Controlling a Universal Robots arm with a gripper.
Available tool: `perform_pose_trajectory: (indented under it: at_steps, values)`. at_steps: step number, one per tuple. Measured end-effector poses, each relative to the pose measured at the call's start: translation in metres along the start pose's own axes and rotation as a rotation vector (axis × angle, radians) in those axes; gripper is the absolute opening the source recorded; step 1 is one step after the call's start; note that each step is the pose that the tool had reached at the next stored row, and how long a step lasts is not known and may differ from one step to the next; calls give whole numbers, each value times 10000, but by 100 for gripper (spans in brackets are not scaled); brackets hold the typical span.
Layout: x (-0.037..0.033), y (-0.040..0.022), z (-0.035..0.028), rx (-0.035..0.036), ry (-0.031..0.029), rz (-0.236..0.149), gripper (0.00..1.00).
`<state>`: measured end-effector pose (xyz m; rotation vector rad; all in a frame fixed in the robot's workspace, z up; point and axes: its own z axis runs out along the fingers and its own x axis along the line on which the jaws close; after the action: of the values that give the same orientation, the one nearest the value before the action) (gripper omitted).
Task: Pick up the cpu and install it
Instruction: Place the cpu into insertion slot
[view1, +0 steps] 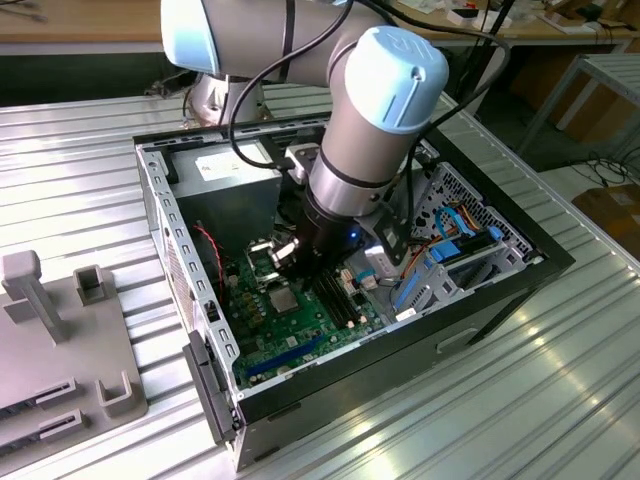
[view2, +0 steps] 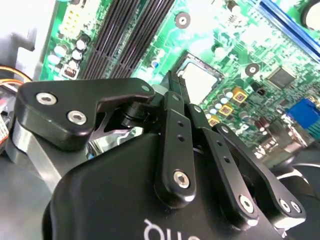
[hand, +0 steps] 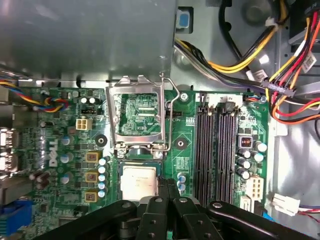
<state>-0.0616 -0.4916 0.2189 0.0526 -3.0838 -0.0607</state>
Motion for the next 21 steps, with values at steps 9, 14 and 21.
perform_pose_trajectory:
  at_steps: [9, 14, 21]
  values:
    - [-9, -19, 162, -2, 1, -11, 11]
    - [-8, -37, 170, -1, 2, -43, 11]
    - [43, -32, 67, 0, -7, -56, 11]
